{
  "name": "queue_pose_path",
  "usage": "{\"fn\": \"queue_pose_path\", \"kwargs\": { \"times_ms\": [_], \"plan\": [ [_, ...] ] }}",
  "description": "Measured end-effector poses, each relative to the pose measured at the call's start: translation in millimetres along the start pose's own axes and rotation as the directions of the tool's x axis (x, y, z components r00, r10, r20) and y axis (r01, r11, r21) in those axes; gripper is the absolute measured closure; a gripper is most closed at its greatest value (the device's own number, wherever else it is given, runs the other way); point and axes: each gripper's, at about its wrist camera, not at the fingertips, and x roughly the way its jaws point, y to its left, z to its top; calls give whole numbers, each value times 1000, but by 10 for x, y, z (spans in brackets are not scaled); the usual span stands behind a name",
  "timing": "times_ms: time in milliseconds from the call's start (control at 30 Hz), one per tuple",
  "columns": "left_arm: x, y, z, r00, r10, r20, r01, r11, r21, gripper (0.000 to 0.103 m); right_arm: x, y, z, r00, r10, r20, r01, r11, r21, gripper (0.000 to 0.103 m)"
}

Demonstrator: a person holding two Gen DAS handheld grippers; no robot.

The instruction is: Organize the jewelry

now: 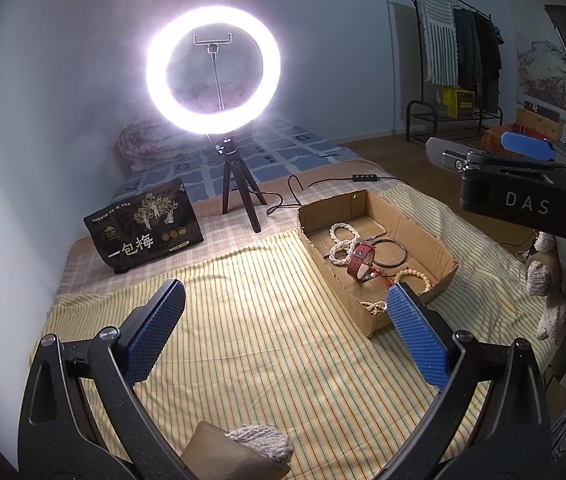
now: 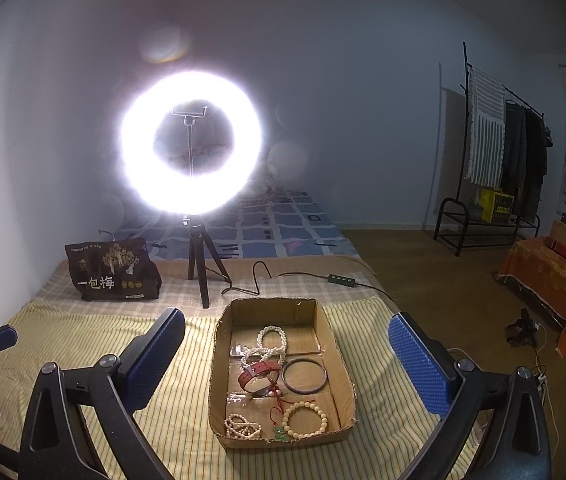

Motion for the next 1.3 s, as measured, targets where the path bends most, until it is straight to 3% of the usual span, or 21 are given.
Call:
{"fn": "queue_pose_path", "kwargs": {
  "times_ms": [1300],
  "plan": [
    [-13,-3,-13,1000,4,0,-4,1000,-2,0,-1,18,-21,1000,-1,-2,1,1000,-1,0]
  ]
}}
